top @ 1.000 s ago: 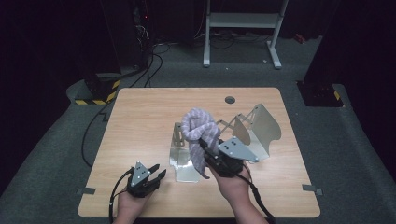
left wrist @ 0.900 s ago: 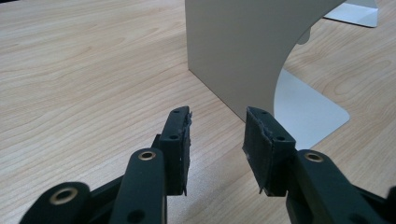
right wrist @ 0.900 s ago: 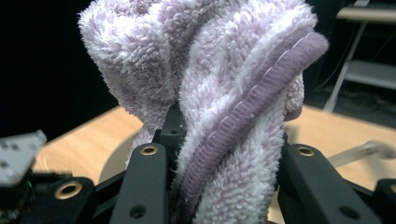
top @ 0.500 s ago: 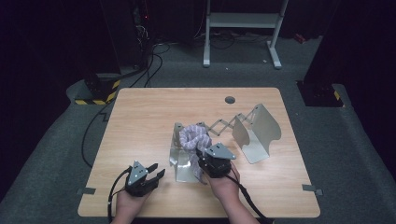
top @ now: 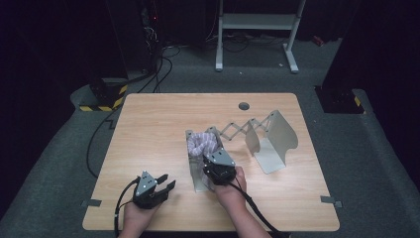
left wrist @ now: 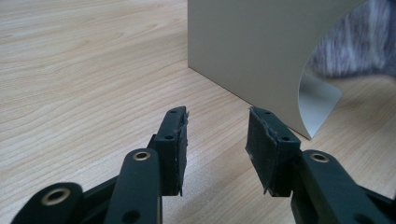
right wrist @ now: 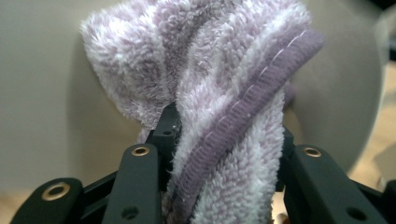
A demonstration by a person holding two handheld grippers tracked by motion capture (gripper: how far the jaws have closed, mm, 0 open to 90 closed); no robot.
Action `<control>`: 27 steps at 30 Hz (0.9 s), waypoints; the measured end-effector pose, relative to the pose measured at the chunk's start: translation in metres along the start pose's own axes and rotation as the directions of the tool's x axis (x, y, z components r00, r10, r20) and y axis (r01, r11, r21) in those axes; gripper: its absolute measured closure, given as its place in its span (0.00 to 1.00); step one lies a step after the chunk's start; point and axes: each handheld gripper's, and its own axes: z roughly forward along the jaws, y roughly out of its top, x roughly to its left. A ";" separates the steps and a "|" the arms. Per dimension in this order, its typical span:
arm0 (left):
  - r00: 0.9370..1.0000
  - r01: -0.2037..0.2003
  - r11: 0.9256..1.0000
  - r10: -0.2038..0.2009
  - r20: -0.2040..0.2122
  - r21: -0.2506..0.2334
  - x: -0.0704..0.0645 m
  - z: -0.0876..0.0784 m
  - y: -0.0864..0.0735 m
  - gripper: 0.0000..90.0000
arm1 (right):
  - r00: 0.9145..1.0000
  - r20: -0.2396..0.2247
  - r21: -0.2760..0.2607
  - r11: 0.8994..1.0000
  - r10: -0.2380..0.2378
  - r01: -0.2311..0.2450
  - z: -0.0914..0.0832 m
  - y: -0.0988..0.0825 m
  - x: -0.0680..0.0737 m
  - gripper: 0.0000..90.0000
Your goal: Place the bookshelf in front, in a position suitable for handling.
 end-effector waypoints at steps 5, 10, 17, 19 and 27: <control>1.000 0.001 1.000 -0.001 0.006 0.001 0.000 0.000 0.000 0.64 | 1.000 0.024 -0.036 0.999 -0.011 0.012 0.005 0.007 0.004 0.68; 1.000 -0.001 1.000 0.001 0.011 0.000 -0.001 0.000 0.000 0.64 | 0.999 -0.034 0.109 0.994 0.020 -0.016 0.034 -0.016 0.001 0.69; 1.000 -0.001 1.000 0.001 0.014 -0.001 -0.002 0.000 0.000 0.64 | 0.999 -0.039 0.147 0.989 0.020 -0.014 0.039 -0.025 0.002 0.69; 1.000 -0.001 1.000 0.001 0.014 0.000 -0.002 0.000 0.000 0.64 | 1.000 -0.026 0.107 0.994 0.009 -0.006 0.030 -0.017 0.001 0.70; 1.000 -0.014 1.000 0.013 0.015 0.012 -0.004 0.002 0.000 0.64 | 1.000 0.005 -0.049 0.999 -0.016 0.016 -0.006 0.026 -0.002 0.71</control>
